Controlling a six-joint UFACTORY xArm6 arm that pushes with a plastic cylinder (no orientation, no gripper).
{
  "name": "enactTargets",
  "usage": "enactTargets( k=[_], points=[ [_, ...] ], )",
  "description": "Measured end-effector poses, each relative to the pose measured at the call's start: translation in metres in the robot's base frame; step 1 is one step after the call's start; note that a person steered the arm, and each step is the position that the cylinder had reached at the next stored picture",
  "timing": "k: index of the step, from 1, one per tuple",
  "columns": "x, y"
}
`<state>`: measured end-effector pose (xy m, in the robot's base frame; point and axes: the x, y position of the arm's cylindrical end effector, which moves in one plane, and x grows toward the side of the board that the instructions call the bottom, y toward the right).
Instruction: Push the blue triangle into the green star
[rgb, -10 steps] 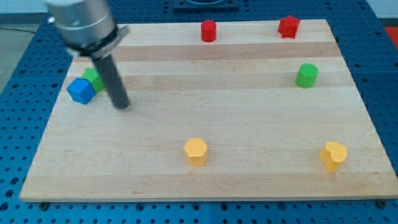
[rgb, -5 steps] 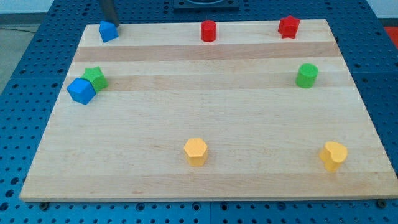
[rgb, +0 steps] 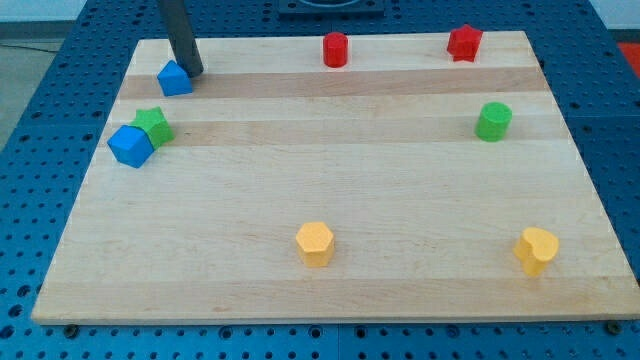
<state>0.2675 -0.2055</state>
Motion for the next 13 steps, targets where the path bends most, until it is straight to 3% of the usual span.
enactTargets(
  k=[2,7,10,13],
  points=[
    [-0.015,-0.006],
    [0.037,-0.034],
    [0.043,-0.068],
    [0.065,-0.051]
  ],
)
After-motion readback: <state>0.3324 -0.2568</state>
